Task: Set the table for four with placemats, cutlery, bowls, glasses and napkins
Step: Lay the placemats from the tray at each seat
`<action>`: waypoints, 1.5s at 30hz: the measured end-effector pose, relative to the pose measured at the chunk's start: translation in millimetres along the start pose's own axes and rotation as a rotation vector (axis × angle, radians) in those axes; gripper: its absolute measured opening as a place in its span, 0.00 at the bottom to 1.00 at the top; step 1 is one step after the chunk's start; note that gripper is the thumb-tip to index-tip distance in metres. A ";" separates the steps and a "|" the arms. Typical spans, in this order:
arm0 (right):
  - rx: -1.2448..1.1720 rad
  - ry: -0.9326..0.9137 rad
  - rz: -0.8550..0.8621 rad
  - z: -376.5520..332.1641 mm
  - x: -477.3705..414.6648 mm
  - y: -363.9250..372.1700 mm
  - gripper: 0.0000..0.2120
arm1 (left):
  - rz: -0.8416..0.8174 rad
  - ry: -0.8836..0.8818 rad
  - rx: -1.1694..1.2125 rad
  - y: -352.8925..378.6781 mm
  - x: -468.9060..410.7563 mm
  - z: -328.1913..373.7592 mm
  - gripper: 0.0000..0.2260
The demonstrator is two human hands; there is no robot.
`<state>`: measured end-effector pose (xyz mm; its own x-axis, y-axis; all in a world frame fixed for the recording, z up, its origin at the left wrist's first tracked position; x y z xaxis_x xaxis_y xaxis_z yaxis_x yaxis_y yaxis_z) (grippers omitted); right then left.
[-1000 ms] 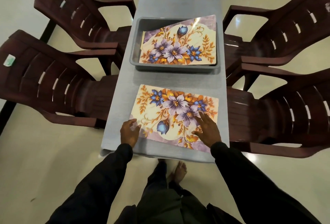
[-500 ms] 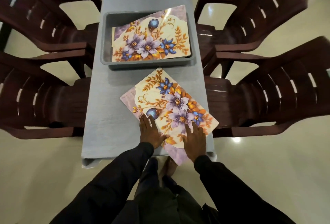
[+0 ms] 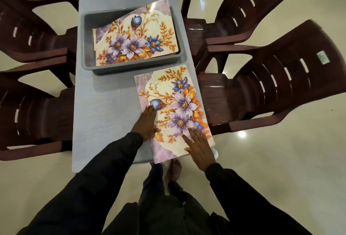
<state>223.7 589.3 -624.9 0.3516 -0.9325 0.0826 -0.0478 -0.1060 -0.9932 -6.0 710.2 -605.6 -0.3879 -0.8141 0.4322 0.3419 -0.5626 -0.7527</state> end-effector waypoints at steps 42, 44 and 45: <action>-0.105 0.017 -0.253 4.6 -4.4 -2.7 0.34 | -0.052 0.065 -0.068 71.8 73.4 37.2 0.47; -0.093 0.012 -0.259 3.9 -3.7 0.1 0.35 | -0.043 0.070 -0.065 71.3 73.5 38.1 0.47; -0.088 0.015 -0.260 3.5 -3.3 0.7 0.35 | -0.040 0.069 -0.066 71.1 73.7 38.5 0.46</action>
<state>225.8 593.5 -626.1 0.3485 -0.8752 0.3355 -0.0390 -0.3712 -0.9277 22.7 604.6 -608.2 -0.4591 -0.7782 0.4285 0.2691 -0.5815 -0.7677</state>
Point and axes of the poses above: each hand's wrist, its own x-axis away from the middle knuckle, its own y-axis out of the palm, z = x × y, the point moved 7 cm from there along -x, towards the middle knuckle, and after that the axes turned 9 degrees about x, right-handed, at the moved point
